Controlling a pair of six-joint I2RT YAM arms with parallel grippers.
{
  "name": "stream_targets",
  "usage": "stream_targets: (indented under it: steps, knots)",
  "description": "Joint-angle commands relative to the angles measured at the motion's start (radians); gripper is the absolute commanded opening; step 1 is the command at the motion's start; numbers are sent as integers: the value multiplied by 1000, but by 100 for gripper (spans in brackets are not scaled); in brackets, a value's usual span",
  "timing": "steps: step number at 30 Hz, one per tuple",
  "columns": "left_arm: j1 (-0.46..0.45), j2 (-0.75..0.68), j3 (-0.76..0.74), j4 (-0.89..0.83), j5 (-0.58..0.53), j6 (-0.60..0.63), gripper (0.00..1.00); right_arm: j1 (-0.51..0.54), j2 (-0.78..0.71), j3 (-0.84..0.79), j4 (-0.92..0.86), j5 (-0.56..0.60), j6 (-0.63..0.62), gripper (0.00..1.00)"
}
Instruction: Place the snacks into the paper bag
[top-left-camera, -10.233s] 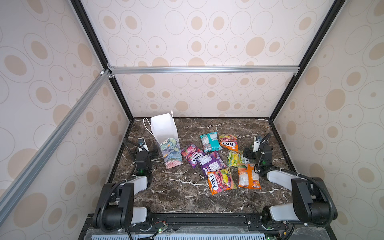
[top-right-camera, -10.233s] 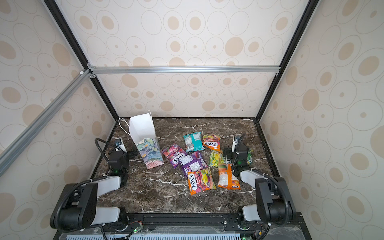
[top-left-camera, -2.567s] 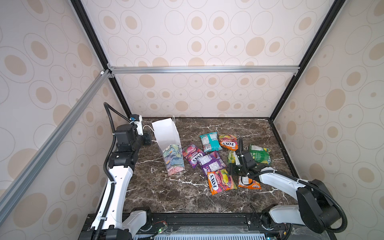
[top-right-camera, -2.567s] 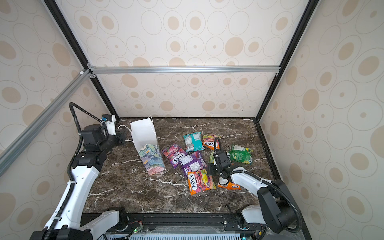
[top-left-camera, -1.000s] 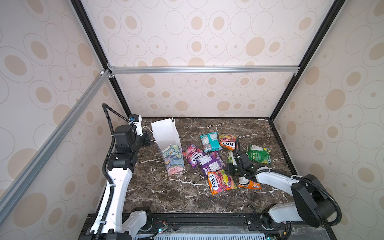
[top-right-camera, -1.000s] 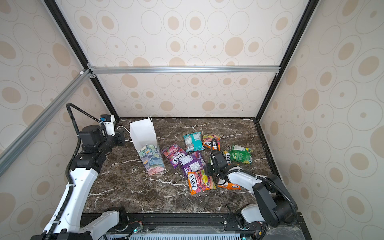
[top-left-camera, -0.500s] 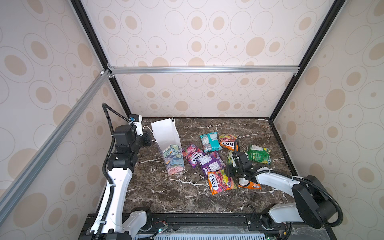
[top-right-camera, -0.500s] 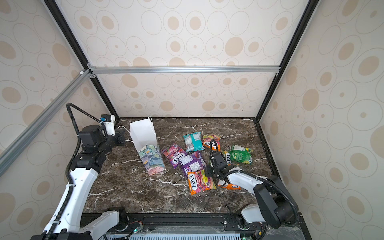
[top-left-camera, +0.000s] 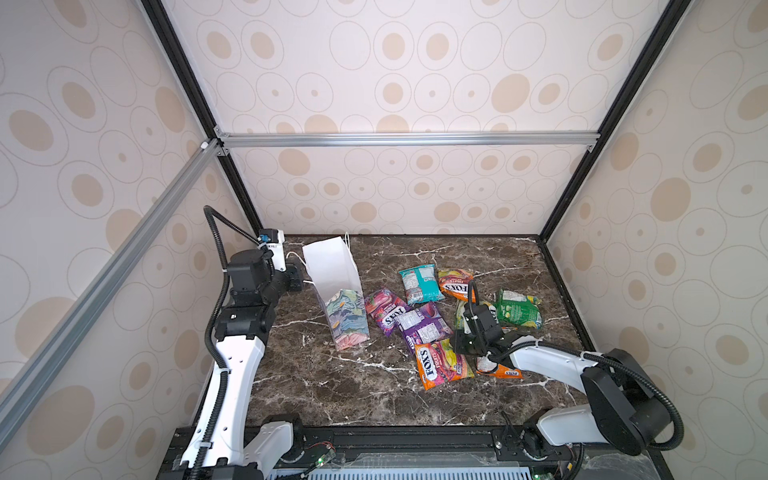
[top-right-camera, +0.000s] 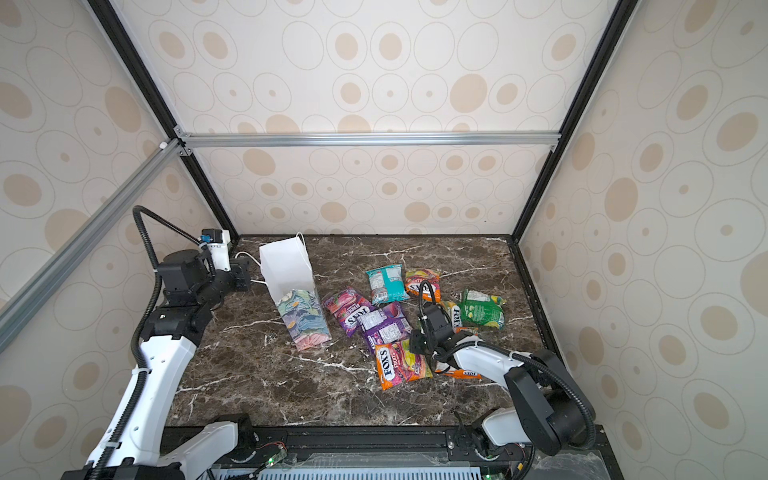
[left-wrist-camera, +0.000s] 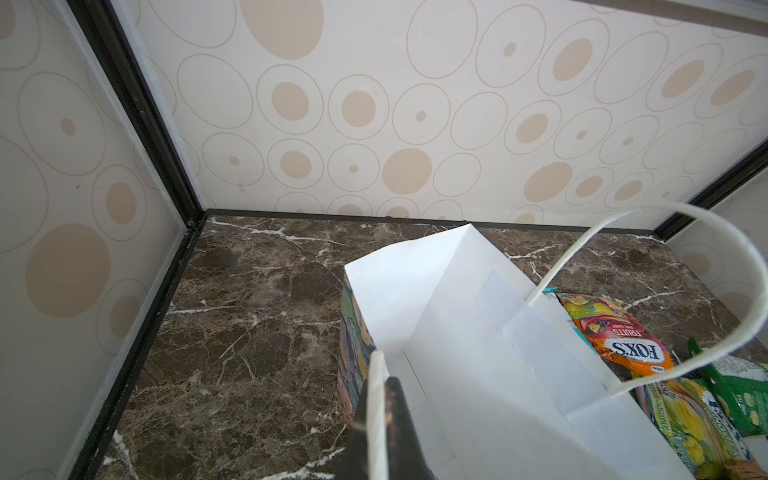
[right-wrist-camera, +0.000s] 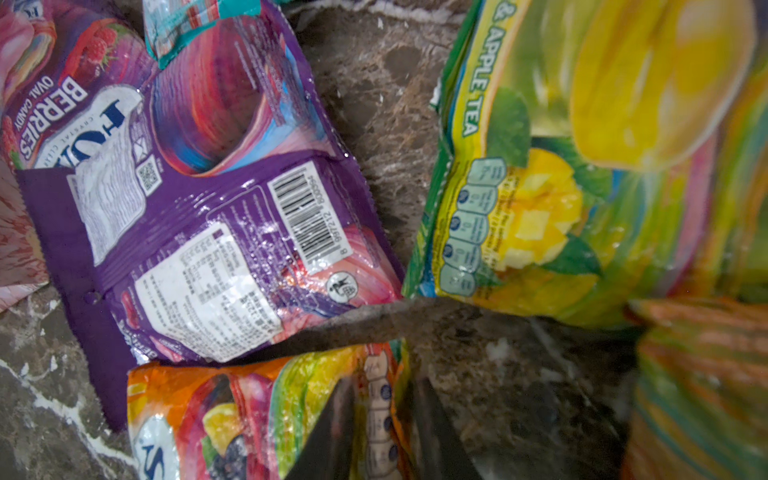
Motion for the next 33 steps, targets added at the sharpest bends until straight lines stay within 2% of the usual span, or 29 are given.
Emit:
stream_targets:
  steps: [1,6,11,33]
  knots:
    - [8,-14,8,12,16,-8,0,6,-20,-8,-27,19,6,21]
    - [9,-16,8,13,19,-6,0,7,-57,-8,-40,33,7,7]
    - [8,-17,10,8,15,-5,0,7,-103,-9,-51,44,1,0]
    - [9,-25,5,18,21,-9,0,21,-284,78,-161,8,-67,0]
